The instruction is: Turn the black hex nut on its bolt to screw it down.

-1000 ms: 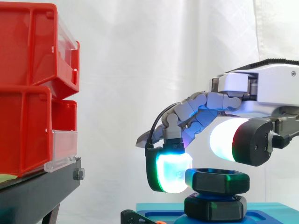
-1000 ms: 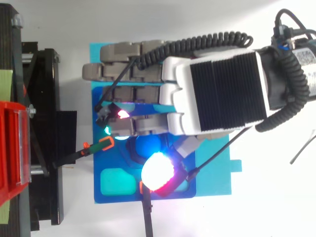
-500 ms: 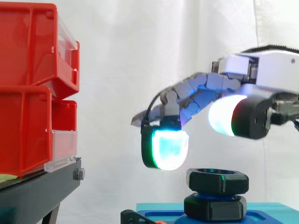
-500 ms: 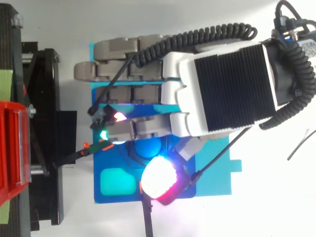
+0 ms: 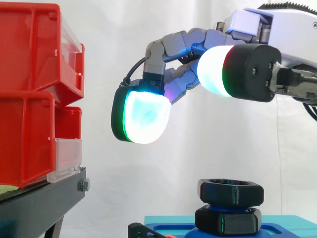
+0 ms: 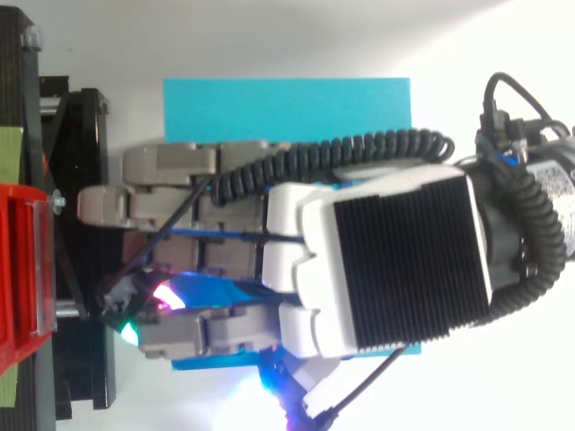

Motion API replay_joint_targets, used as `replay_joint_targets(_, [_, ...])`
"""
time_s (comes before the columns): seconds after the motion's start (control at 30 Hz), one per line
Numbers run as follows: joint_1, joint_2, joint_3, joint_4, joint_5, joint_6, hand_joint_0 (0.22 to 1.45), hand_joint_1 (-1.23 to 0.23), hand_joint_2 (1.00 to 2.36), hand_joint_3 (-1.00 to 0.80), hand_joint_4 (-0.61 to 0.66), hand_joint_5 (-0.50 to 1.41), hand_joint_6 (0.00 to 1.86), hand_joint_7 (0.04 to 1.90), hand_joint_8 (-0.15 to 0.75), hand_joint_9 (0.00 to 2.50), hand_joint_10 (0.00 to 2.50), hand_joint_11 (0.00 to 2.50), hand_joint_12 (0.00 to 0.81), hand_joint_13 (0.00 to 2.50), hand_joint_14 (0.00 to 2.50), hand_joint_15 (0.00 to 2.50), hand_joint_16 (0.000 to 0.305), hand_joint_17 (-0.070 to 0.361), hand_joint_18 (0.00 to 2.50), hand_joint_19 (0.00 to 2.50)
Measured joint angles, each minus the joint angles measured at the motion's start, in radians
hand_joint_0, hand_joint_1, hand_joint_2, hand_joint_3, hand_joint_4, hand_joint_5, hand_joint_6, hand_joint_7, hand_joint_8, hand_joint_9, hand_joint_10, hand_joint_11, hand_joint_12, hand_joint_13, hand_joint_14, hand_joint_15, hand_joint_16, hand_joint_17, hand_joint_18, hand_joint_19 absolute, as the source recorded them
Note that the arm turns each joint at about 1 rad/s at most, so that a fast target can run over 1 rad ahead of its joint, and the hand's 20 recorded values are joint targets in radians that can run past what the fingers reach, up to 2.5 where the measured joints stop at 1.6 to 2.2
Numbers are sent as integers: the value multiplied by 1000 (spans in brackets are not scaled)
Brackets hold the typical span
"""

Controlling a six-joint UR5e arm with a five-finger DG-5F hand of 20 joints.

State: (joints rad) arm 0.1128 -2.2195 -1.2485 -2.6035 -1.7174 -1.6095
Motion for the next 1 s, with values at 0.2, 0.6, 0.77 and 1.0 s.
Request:
replay_joint_targets(0.2, [30, 0, 0, -51, 36, 0, 503, -170, 1000, -500, 206, -61, 528, 1105, 241, 817, 7, 197, 288, 506, 0, 14, 45, 101, 419, 215])
replay_joint_targets(0.6, [53, 0, 0, -106, 42, -17, 504, -172, 1000, -500, 198, -60, 615, 1064, 251, 837, 8, 210, 292, 509, 0, 30, 44, 100, 411, 208])
replay_joint_targets(0.77, [52, 0, 0, -126, 39, -32, 503, -170, 1000, -500, 189, -58, 650, 1058, 251, 847, 8, 225, 291, 512, 0, 39, 44, 100, 407, 208])
replay_joint_targets(1.0, [40, 0, -1, -148, 37, -86, 504, -169, 1000, -500, 177, -56, 665, 1088, 257, 873, 9, 242, 293, 516, 0, 40, 44, 100, 411, 209])
